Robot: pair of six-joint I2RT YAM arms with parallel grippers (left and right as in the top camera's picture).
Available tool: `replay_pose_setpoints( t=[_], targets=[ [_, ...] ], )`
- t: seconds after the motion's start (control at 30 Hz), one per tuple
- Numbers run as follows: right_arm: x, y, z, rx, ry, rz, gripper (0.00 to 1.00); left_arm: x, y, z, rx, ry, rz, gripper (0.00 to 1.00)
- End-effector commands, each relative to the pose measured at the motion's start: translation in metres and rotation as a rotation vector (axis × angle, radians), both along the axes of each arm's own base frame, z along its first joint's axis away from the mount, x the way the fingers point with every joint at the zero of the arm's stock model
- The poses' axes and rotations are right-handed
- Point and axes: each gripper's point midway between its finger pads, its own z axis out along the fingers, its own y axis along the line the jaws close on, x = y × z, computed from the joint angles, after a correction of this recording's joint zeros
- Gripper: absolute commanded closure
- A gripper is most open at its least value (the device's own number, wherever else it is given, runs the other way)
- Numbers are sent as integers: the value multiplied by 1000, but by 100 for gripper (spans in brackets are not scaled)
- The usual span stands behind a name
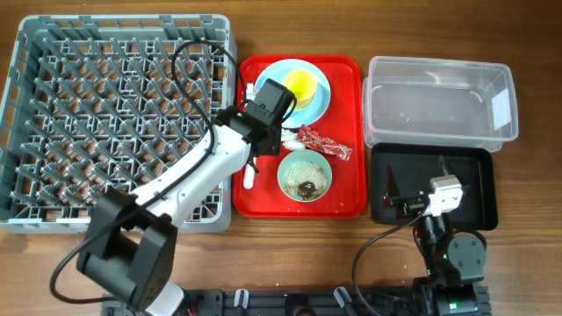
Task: Sort waste into correct bins and load items into the dishwasher rack
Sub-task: 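Lift the spoon with the left gripper and place it into the rack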
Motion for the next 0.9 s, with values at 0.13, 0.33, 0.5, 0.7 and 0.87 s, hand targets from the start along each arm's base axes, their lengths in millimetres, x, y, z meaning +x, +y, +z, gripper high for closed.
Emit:
replay_pose_setpoints(
  t=[0.13,0.33,0.5,0.7,0.87],
  targets=[
    [0,0,1,-5,-5,4,0,14,45,100,110,-333,102,96],
    [0,0,1,-4,-5,4,0,19,78,94,212,-336,185,96],
    [0,0,1,-5,-5,4,0,24,112,60,244,-238,298,96],
    [0,0,1,-5,-5,4,0,17,95,37,81,-111,259,96],
    [0,0,1,-5,-5,4,0,19,94,20,68,-137,259,96]
  ],
)
